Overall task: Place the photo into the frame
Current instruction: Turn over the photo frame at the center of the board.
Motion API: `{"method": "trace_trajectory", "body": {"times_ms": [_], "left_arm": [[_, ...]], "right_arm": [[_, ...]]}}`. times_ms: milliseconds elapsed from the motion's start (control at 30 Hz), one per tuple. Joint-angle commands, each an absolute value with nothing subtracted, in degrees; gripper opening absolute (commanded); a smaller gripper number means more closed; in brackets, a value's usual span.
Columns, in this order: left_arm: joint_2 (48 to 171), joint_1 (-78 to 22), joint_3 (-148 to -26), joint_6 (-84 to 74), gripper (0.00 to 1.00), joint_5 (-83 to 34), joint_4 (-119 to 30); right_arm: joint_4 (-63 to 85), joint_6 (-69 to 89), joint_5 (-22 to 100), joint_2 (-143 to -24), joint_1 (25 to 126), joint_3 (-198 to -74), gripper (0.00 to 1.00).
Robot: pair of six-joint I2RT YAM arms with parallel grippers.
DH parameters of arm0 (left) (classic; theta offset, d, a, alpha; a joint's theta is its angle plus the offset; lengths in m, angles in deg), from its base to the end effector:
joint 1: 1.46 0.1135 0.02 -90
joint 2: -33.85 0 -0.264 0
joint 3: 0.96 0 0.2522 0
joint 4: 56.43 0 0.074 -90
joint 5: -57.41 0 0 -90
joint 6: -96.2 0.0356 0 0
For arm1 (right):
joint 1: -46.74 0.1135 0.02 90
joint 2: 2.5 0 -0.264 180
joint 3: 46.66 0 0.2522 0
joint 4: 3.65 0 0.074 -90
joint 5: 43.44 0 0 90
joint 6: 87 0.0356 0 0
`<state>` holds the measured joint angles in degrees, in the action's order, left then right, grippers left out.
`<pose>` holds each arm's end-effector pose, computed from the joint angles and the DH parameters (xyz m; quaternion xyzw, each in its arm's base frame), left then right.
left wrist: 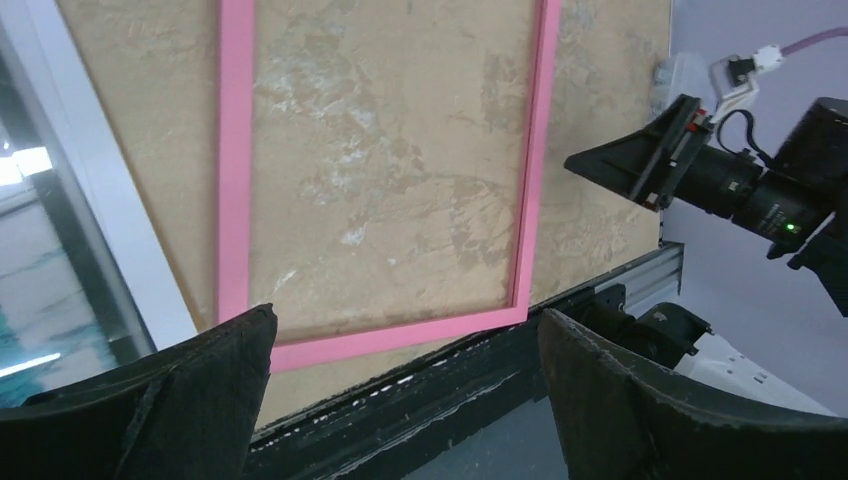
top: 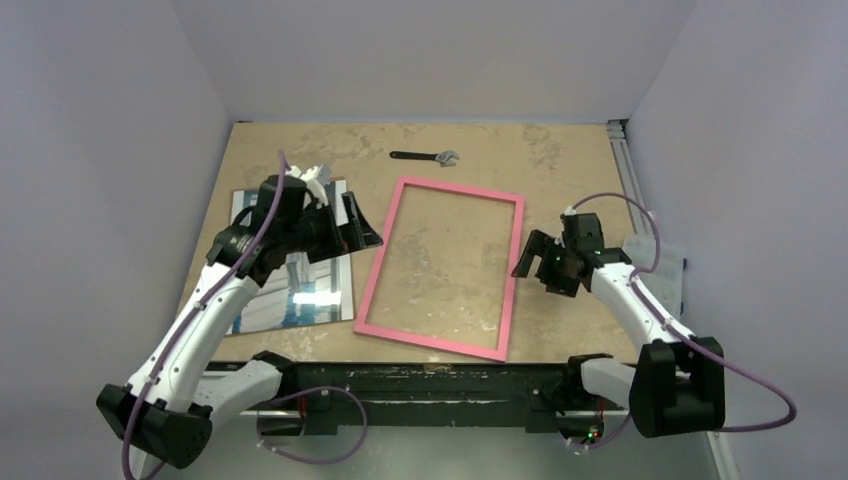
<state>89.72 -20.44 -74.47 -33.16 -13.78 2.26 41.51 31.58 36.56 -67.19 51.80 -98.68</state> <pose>0.1792 -0.0738 0.3377 -0.0922 0.8957 -0.3291 0.2844 0.2099 0.0248 0.2045 0.1714 0.9420 0.1600 0.2400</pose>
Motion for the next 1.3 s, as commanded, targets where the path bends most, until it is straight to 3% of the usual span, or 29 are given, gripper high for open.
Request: {"method": "trace_trajectory", "body": {"times_ms": [0,267,500,733,833,1267], "left_arm": [[96.3,-28.1,-85.8,-33.3,1.0,-21.6,7.0],[104.5,-42.6,-90.3,-40.5,1.0,-31.9,9.2],[107.3,-48.3,-90.3,-42.1,1.0,-34.8,5.7],[110.4,-52.5,-85.7,-43.7,1.0,-32.2,-2.2],[111.9,-53.3,-82.9,-44.3,1.0,-28.4,-9.2],[123.2,-54.0,-83.7,-46.2,0.99,-19.3,-22.8]], "right_arm": [[38.0,33.1,37.5,-71.1,55.4,-99.7,0.9],[35.3,36.3,45.9,-78.0,64.9,-99.2,0.75],[32.0,35.3,48.8,-82.9,66.3,-99.1,0.52],[33.0,34.3,48.8,-82.4,66.9,-99.9,0.12],[34.7,34.3,48.4,-80.0,66.9,-101.1,0.01],[44.1,35.6,44.6,-78.2,66.9,-112.7,0.0]]}}
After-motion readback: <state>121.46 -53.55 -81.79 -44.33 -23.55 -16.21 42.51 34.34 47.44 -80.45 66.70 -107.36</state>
